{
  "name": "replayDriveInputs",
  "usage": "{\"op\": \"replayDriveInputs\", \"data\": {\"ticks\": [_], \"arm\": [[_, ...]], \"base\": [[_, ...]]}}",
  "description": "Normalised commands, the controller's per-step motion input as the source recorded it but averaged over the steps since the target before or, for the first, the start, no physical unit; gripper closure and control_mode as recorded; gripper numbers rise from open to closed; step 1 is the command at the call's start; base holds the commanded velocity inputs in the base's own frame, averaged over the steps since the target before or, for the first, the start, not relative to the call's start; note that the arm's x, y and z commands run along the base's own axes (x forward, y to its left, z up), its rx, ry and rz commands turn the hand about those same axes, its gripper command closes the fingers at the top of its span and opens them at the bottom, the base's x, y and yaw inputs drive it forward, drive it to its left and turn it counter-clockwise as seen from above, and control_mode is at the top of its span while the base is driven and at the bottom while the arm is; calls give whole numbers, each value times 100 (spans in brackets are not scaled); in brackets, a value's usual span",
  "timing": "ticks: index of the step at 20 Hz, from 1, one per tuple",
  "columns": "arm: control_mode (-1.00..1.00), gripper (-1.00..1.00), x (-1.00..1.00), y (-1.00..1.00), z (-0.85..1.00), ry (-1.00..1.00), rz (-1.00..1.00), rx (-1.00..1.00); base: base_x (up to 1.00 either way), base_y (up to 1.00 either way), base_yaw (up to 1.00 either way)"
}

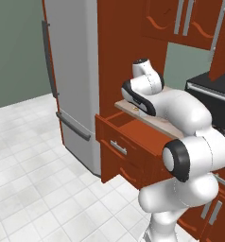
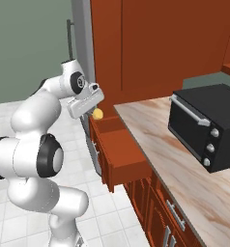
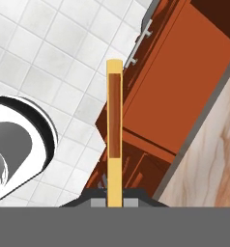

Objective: Organize the utensils by type. Pick up the wooden spoons from the counter and place them in the open cabinet. Then pick up the metallic utensils from the counter and place them in the open drawer.

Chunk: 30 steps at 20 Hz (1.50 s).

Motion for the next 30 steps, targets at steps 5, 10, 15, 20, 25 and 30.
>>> {"op": "replayDriveInputs", "data": {"ticks": [5, 10, 15, 20, 25, 30], "arm": [[100, 100, 0, 0, 0, 0, 0, 0], [-100, 100, 7, -2, -7, 4, 0, -1], [-100, 100, 18, -16, -15, 2, 0, 0], [-100, 100, 12, -31, -17, 0, 0, 0], [-100, 100, 12, -17, -34, 1, 0, 0], [-100, 100, 16, -7, -35, 0, 0, 0]], "base": [[0, 0, 0], [1, 0, 0], [0, 0, 0], [0, 0, 0], [0, 0, 0], [0, 0, 0]]}}
